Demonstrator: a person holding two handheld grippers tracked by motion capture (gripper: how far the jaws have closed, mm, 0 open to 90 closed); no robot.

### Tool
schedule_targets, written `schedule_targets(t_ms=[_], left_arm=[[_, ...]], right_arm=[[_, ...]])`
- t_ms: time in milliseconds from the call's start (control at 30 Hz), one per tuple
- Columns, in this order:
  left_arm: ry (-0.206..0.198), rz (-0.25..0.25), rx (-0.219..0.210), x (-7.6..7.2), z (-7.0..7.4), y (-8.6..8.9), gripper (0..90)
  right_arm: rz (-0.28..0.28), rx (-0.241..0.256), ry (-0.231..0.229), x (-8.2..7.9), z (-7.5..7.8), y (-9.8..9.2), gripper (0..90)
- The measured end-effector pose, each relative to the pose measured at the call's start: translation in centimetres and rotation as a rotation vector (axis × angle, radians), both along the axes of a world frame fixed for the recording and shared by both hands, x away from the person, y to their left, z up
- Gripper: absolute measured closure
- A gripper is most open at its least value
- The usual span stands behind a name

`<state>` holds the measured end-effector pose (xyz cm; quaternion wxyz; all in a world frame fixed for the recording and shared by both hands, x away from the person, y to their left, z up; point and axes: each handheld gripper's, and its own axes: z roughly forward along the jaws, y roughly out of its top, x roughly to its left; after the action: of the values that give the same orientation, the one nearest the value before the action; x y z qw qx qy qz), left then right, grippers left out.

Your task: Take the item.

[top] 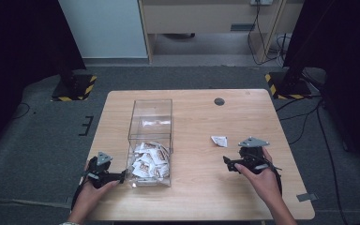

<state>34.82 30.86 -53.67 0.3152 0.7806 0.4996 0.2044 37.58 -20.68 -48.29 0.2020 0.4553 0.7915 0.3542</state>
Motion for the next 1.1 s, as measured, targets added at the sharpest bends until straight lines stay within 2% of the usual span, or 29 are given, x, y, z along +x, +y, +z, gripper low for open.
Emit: schedule_targets(t_ms=[100, 167, 233, 300, 533, 667, 733, 767, 833, 1100], left_arm=[[0.000, 0.000, 0.000, 0.0, 0.0, 0.0, 0.0], [0.000, 0.000, 0.000, 0.0, 0.0, 0.0, 0.0], [0.000, 0.000, 0.000, 0.0, 0.0, 0.0, 0.0], [0.001, 0.000, 0.000, 0.0, 0.0, 0.0, 0.0], [0.001, 0.000, -0.001, 0.0, 0.0, 0.0, 0.0], [0.001, 0.000, -0.001, 0.0, 0.0, 0.0, 0.0], [0.001, 0.000, -0.001, 0.0, 0.0, 0.0, 0.0], [0.000, 0.000, 0.000, 0.0, 0.0, 0.0, 0.0], [0.000, -0.001, 0.000, 0.0, 0.0, 0.0, 0.0], [0.000, 0.000, -0.002, 0.0, 0.0, 0.0, 0.0]], right_arm=[[-0.013, 0.013, 0.012, -0.2, -0.8, -0.3, 6.4], [-0.007, 0.014, 0.040, -0.3, -1.4, -0.3, 7.7], [0.003, -0.003, 0.068, -0.3, -2.1, -0.2, 7.6], [0.002, 0.000, 0.087, -0.4, -2.8, -0.1, 7.1], [-0.010, -0.023, 0.135, -0.5, -4.7, -0.1, 6.3], [-0.015, -0.018, 0.113, -0.7, -5.0, 0.0, 4.2], [-0.020, -0.033, 0.097, -0.8, -5.1, 0.1, 3.6], [-0.022, -0.041, 0.073, -0.9, -5.4, 0.2, 2.1], [-0.026, -0.027, 0.053, -1.0, -5.6, 0.3, 0.7], [-0.021, -0.026, 0.056, -0.9, -5.6, 0.3, 0.4]])
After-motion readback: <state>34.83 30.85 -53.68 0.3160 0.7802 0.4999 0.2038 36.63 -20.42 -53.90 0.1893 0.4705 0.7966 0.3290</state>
